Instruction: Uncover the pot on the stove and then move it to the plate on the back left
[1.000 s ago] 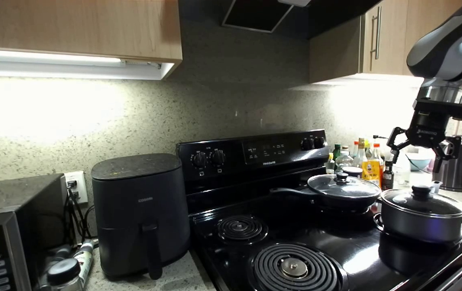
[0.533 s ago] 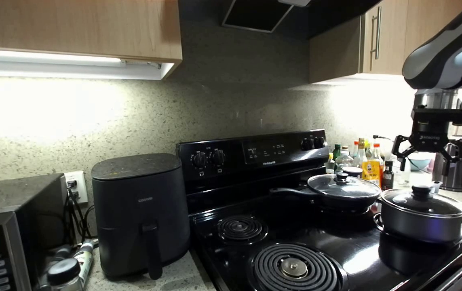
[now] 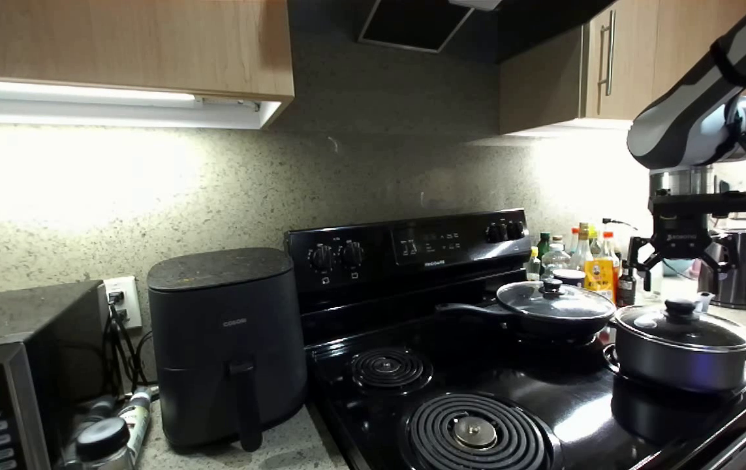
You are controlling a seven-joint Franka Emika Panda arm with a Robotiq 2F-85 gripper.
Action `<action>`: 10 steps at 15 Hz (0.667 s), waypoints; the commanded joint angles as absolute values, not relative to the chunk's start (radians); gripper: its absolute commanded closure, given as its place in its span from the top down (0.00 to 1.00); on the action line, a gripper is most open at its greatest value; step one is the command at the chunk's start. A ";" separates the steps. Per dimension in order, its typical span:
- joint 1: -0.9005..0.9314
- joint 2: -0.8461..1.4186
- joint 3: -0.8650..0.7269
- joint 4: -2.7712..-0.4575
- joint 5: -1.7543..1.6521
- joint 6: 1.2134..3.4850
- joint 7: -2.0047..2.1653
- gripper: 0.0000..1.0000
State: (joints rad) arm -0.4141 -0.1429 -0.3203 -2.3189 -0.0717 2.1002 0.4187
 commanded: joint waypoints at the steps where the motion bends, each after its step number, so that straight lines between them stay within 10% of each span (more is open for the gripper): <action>1: -0.408 -0.062 -0.335 -2.264 -0.082 2.099 0.399 1.00; 7: -0.405 -0.005 -0.360 -2.232 -0.065 2.080 0.399 1.00; 10: -0.403 -0.006 -0.361 -2.230 -0.057 2.066 0.404 0.83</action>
State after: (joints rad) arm -0.4137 -0.0142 -0.3497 -2.2491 -0.0713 2.0961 0.4159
